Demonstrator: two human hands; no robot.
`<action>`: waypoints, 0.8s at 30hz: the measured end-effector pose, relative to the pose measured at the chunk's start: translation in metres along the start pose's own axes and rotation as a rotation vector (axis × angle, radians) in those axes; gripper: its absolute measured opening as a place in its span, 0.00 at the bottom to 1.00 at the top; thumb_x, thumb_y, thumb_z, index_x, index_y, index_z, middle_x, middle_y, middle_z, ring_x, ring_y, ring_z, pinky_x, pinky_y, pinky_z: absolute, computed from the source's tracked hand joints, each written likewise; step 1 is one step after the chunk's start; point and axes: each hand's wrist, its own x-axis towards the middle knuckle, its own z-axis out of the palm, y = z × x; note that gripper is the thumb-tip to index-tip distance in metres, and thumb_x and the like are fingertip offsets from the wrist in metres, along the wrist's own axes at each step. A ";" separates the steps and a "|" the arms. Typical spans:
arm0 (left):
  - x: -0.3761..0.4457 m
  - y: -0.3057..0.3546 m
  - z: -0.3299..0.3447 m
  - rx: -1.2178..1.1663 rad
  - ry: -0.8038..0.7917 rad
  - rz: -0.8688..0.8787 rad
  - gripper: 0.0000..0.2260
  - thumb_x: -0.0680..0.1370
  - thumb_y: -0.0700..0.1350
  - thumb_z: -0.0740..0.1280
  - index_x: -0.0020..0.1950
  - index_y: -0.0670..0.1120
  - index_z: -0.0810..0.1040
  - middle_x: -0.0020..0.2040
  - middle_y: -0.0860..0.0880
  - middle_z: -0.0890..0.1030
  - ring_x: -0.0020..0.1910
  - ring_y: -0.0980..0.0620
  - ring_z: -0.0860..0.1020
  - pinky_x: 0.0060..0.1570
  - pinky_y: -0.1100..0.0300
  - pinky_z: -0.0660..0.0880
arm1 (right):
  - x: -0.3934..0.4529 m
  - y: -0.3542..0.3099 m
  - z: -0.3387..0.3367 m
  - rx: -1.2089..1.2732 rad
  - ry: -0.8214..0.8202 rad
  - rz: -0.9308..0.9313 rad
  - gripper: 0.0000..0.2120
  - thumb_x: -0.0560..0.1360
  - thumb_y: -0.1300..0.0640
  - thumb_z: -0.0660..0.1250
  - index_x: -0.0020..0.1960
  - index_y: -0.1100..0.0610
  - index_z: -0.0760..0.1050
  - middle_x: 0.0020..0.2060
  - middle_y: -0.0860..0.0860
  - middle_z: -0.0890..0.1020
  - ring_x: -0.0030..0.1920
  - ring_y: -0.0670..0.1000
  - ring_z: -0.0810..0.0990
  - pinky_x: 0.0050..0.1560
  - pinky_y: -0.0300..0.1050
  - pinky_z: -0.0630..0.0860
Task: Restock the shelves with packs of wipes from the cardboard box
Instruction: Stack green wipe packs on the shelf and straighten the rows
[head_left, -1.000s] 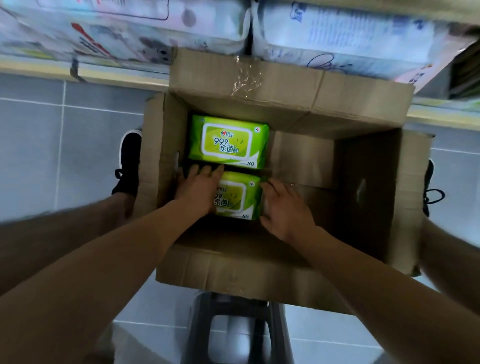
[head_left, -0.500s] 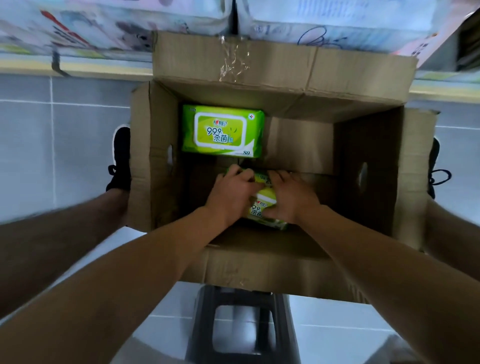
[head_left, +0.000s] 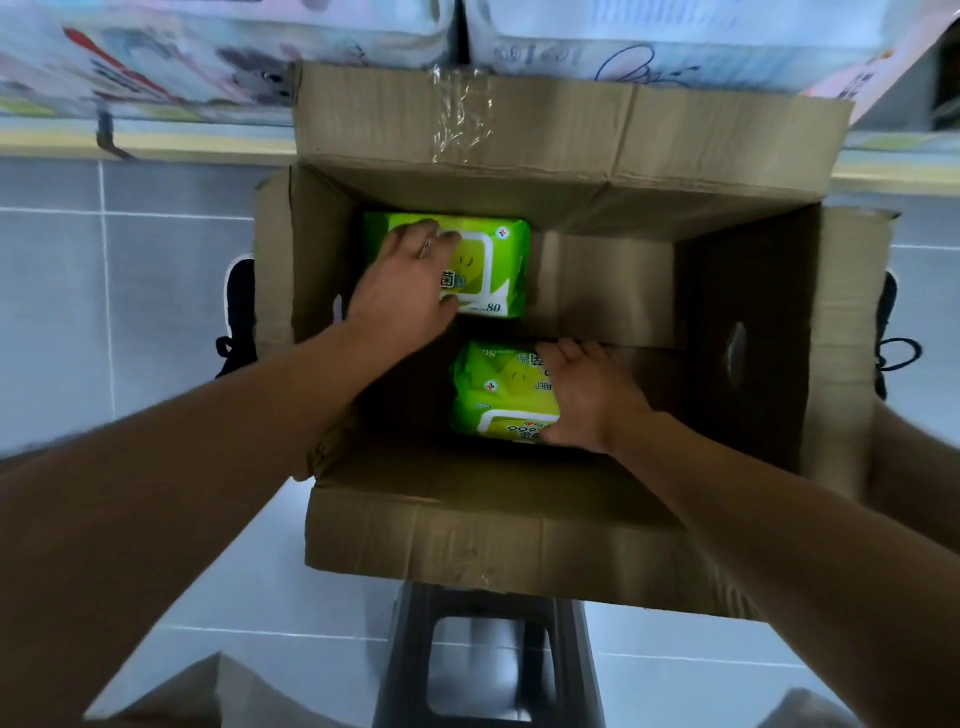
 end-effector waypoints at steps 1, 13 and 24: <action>0.010 -0.001 0.000 0.027 -0.045 -0.021 0.33 0.70 0.48 0.71 0.73 0.45 0.64 0.72 0.41 0.65 0.69 0.37 0.63 0.66 0.41 0.67 | -0.003 0.001 0.001 -0.001 0.025 0.005 0.50 0.60 0.39 0.76 0.74 0.54 0.57 0.67 0.53 0.67 0.64 0.58 0.68 0.66 0.53 0.63; 0.009 0.011 0.001 0.199 -0.161 -0.027 0.39 0.60 0.60 0.77 0.65 0.47 0.67 0.63 0.42 0.67 0.61 0.38 0.65 0.62 0.40 0.65 | -0.013 0.019 0.006 -0.111 0.210 0.005 0.49 0.55 0.45 0.79 0.71 0.54 0.64 0.61 0.53 0.73 0.60 0.59 0.72 0.62 0.56 0.67; -0.006 0.021 -0.002 0.142 -0.323 -0.174 0.50 0.59 0.62 0.76 0.75 0.57 0.54 0.66 0.43 0.71 0.64 0.37 0.68 0.62 0.41 0.64 | -0.027 0.017 0.005 -0.124 0.200 0.016 0.49 0.57 0.45 0.77 0.73 0.53 0.61 0.65 0.52 0.70 0.63 0.59 0.69 0.64 0.54 0.62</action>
